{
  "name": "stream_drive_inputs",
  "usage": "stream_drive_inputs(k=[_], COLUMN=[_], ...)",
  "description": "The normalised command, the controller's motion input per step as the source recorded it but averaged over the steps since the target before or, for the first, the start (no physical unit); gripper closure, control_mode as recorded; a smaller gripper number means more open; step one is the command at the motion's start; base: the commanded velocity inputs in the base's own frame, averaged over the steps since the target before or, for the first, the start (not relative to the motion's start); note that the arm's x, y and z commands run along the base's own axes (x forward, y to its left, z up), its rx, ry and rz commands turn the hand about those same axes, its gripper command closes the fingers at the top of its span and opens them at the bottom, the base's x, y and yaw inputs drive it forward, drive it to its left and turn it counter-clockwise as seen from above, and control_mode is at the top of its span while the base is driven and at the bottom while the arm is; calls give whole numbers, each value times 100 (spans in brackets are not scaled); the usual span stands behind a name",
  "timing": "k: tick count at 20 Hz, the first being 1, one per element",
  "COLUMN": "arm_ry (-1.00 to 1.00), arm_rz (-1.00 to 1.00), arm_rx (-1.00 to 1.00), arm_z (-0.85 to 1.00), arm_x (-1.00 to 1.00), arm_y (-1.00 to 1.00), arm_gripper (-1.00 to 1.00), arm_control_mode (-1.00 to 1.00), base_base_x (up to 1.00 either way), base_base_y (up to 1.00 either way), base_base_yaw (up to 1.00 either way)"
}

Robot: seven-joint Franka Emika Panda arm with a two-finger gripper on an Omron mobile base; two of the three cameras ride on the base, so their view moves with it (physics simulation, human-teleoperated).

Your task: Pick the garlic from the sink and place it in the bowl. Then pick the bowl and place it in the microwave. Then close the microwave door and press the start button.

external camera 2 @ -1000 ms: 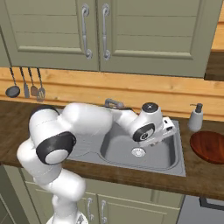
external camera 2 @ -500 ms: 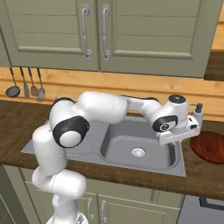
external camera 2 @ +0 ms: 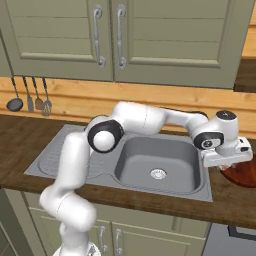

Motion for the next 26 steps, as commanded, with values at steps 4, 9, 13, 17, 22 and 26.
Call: stream_drive_inputs(k=[4,9,13,17,22,26], arm_ry=[0,-2,0,0,0,0], arm_rz=[0,0,0,1,0,0], arm_rx=[-1,-11,-14,-12,-5,0], arm_z=[-37,-42,-12,-24,-10,4], arm_x=[16,28,48,14,0,0], arm_y=[-41,-20,-12,0,2,3], arm_gripper=[100,100,100,100,-100,-100], arm_control_mode=[-100,-100,-100,-100,-100,-100], base_base_x=[0,0,0,0,0,0], base_base_y=[0,0,0,0,0,0], base_base_yaw=[0,0,0,0,0,0])
